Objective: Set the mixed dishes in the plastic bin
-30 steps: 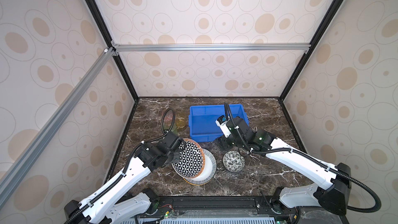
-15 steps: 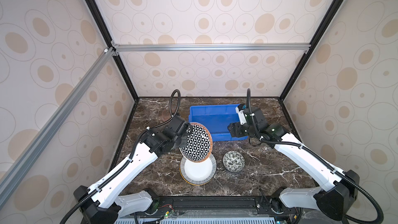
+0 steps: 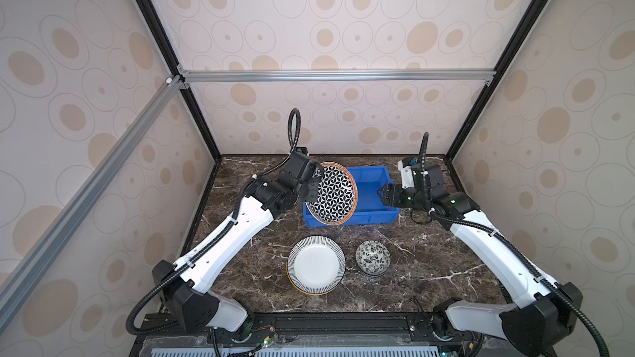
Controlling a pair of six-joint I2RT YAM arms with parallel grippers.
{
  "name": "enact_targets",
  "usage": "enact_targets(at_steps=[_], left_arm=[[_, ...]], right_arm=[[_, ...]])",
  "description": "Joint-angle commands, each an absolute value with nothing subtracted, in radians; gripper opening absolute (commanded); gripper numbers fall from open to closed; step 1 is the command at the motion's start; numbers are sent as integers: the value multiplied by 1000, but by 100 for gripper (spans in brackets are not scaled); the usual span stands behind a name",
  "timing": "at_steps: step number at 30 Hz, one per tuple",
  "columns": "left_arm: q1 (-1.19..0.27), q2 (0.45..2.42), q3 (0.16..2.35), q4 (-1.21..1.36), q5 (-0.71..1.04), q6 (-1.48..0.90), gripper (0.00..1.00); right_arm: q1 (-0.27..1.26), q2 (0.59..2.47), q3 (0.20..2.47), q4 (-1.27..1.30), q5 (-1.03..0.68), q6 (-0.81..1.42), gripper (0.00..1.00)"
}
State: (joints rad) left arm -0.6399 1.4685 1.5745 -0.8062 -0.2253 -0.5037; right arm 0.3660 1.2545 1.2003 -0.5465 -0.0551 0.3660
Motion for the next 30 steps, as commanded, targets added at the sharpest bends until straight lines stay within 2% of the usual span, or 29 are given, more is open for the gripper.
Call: enact_targets(at_steps=[1,13,30], left_arm=[[-612,1512,1693,-669,-164,-468,0],[-534,1759,1903,-614,-9,-426,0],[-425,1886,1805,-476,151,-475,0]], right_arm=[[336,1255,1200,-552,-84,380,82],[287,1275,1217,-571,-80,362,82],[284,1298,1224,-571,-116,368,82]])
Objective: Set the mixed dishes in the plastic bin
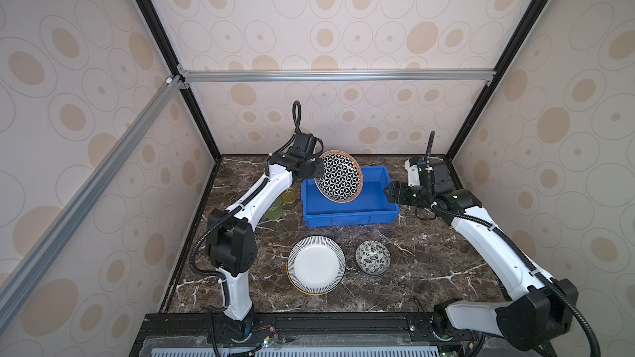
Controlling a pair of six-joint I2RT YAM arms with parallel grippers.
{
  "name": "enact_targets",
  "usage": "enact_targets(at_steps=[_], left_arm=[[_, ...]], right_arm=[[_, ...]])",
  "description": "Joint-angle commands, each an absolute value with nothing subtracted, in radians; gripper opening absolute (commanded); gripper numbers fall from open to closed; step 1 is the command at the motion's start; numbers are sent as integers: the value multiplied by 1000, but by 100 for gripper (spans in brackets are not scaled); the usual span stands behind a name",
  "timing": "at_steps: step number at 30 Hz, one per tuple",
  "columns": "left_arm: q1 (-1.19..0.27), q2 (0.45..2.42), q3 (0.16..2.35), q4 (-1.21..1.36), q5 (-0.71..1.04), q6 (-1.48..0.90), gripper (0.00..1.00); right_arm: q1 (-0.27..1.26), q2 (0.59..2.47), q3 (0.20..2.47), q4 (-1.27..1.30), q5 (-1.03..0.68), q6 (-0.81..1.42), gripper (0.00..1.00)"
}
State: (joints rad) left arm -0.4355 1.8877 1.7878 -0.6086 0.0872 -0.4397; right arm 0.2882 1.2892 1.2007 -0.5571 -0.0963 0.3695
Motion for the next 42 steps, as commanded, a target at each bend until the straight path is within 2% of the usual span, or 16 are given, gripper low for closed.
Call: enact_targets(at_steps=[1,27,42], left_arm=[[-422,1894,1800,-469,158,-479,0],[-416,2049,1722,-399,231,-532,0],[-419,2087,1693,-427,187,-525,0]], right_arm=[[284,1300,1224,-571,-119,368,82],[285,1328,1207,-588,-216,367,81],[285,1357,1192,-598,-266,380,80]])
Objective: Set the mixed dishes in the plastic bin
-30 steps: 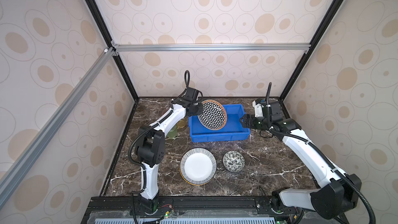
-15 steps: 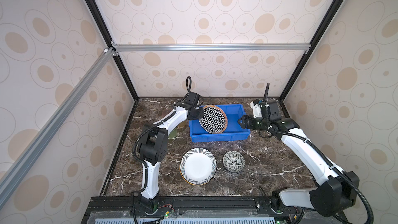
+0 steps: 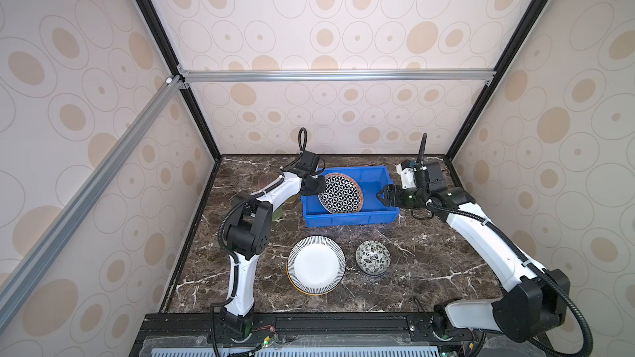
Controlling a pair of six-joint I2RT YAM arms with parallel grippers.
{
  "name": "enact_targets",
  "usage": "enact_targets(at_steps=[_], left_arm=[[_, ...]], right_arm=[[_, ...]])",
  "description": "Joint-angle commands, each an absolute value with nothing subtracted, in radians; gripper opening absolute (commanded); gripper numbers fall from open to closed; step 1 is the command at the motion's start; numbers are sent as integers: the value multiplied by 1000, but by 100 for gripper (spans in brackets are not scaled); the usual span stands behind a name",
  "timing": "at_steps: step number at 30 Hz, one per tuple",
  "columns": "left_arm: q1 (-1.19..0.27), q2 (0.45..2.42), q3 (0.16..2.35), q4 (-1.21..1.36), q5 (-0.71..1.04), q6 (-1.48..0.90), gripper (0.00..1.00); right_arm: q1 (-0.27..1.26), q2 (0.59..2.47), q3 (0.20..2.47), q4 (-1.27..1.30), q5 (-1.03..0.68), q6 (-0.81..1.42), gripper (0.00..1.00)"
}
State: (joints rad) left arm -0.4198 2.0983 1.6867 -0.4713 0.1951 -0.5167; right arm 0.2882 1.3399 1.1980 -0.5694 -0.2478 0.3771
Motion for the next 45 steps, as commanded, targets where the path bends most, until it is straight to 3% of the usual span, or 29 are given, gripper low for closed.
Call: enact_targets(at_steps=[1,17,45], left_arm=[[-419,2091,1692,-432,183,-525,0],[-451,2197,1792,-610,4,-499,0],[-459,2223,1733,-664,-78,-508,8]], right_arm=[[285,1359,1194,-601,-268,379,80],[285,1371,1179,-621,-286,383,79],[285,1382,1149,-613,-327,401,79]])
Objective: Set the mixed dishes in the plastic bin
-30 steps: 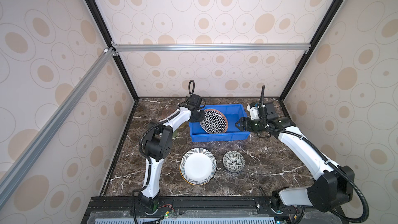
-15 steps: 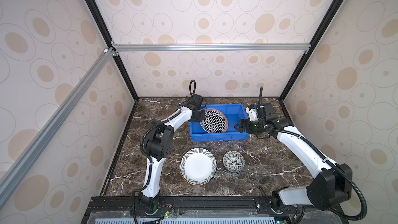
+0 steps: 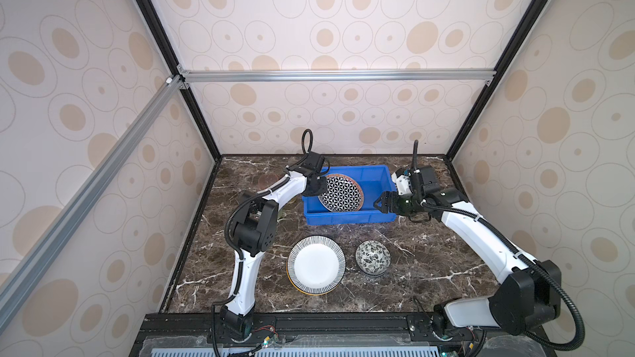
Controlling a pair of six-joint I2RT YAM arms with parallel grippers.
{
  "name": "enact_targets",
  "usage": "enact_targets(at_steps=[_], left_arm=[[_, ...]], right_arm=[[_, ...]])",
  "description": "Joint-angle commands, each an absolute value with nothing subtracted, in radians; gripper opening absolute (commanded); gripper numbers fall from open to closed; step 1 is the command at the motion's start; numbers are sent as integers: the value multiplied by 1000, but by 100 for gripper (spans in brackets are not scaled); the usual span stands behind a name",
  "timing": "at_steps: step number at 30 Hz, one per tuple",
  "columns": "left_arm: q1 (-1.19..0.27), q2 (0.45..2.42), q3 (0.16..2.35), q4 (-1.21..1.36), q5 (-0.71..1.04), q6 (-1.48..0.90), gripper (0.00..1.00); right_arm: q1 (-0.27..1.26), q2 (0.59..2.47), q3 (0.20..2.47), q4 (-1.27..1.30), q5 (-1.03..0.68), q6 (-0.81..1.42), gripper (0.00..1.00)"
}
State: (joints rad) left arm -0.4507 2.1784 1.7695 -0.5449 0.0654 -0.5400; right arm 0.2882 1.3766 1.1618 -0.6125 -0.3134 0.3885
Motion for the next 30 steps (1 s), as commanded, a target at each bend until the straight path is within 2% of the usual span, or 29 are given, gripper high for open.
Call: enact_targets(at_steps=[1,30], left_arm=[[-460,2223,1732,-664,-78,-508,8],[-492,2240,1714,-733,-117,-511,15]], right_arm=[[284,1381,1148,-609,-331,403,79],[284,1328,1100,-579,-374,441,78]])
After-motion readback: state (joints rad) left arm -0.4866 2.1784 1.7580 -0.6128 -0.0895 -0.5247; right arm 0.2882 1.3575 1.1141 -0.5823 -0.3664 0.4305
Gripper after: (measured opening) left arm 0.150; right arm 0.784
